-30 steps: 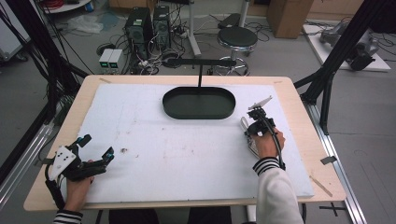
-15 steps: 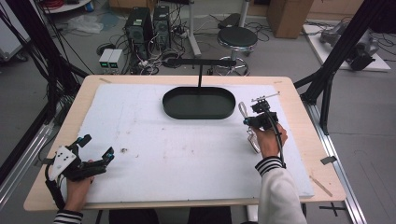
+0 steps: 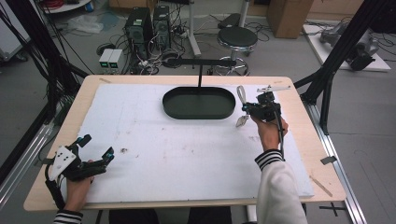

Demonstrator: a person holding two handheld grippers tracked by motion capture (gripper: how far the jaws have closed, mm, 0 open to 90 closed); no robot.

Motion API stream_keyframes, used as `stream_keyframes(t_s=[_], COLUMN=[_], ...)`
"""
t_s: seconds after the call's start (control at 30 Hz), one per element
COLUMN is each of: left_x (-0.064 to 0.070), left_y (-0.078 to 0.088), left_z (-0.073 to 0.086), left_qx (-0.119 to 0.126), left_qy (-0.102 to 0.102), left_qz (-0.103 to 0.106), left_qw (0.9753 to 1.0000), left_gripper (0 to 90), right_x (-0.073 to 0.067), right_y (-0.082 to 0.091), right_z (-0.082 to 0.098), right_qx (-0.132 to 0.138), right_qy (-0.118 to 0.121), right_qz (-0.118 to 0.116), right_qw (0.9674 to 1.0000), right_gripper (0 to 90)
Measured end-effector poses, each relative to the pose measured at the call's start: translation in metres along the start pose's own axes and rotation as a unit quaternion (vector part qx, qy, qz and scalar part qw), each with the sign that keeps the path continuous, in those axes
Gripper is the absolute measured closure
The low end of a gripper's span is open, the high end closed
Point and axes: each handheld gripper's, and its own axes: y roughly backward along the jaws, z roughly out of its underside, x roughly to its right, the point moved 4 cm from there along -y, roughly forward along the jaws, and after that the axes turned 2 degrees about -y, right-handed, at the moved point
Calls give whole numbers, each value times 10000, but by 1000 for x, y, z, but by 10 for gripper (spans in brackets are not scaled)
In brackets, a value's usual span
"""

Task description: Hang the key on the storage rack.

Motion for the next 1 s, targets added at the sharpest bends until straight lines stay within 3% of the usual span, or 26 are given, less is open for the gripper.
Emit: stream_keyframes(t_s=[0.13, 0.17, 0.27, 0.5, 0.7, 1.0], left_x=[0, 0, 0, 0, 0, 0], left_y=[0, 0, 0, 1, 1, 1], left_z=[0, 0, 0, 0, 0, 0], left_qx=[0, 0, 0, 25, 29, 37], left_qy=[2, 2, 2, -3, 5, -9], left_qz=[3, 1, 3, -4, -5, -5], left_qw=[10000, 10000, 10000, 10000, 10000, 10000], left_gripper=[28, 28, 28, 28, 28, 28], right_x=[-2, -5, -9, -12, -12, -13], right_y=[1, 1, 1, -5, -10, -24], right_z=[-7, -13, -20, -35, -49, -56], right_qx=[130, 247, 360, 679, 817, 865], right_qy=[74, 207, 174, 96, 68, 57], right_qz=[-3, 34, 205, 220, 241, 314], right_qw=[9999, 9995, 9990, 9974, 9963, 9957], right_gripper=[820, 820, 821, 821, 820, 820])
